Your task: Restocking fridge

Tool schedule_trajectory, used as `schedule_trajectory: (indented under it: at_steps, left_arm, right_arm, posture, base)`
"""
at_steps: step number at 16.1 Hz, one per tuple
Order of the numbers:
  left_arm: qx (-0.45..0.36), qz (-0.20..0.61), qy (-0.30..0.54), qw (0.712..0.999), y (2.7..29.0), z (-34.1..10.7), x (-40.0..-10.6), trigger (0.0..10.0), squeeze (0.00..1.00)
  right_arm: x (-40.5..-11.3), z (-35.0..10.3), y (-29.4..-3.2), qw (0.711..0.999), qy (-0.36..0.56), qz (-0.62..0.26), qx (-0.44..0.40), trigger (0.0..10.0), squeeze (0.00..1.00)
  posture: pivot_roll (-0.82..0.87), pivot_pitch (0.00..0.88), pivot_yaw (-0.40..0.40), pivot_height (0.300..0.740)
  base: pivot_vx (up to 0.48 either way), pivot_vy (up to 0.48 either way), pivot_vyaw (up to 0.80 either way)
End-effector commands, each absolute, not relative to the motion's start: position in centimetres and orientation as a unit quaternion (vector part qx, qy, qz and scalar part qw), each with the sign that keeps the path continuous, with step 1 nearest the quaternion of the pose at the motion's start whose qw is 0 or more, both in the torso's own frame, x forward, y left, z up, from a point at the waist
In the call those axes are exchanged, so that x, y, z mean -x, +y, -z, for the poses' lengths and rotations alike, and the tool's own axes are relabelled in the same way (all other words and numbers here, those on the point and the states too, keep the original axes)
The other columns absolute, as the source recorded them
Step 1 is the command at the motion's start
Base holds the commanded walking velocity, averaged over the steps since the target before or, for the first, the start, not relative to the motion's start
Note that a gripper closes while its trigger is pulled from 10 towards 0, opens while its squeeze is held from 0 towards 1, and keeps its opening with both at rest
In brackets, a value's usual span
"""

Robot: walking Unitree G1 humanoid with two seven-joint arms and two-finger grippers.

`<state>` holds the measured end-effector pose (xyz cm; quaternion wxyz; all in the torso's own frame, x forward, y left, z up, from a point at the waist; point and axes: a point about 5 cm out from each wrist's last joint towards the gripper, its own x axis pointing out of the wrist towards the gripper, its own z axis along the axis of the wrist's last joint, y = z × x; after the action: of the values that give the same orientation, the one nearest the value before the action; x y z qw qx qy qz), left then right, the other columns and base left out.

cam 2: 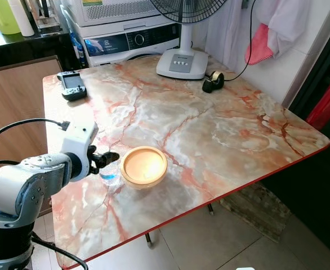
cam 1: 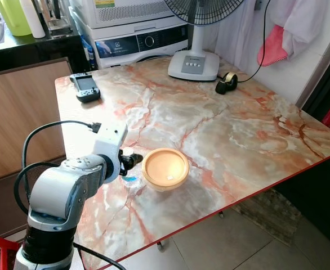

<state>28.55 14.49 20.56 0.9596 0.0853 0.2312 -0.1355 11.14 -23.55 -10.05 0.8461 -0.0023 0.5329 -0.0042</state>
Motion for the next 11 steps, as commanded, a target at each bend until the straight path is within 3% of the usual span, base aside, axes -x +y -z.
schedule_trajectory:
  at_steps: [1, 11]
  left_arm:
    - [-0.087, 0.122, 0.234, 0.961, 14.89, -20.34, -28.71, 0.0, 0.00]
    - [-0.091, 0.111, 0.196, 0.970, 15.06, -20.67, -29.02, 0.0, 0.00]
  right_arm:
    - [-10.91, 10.10, -23.65, 0.845, 0.535, 0.010, -0.001, 10.0, 0.00]
    - [-11.02, 10.05, -23.74, 0.845, 0.535, 0.008, 0.002, 10.0, 0.00]
  posture:
    - [0.03, 0.011, -0.001, 0.740]
    - [0.03, 0.035, -0.007, 0.740]
  base:
    - [0.000, 0.000, 0.00]
    - [0.000, 0.000, 0.00]
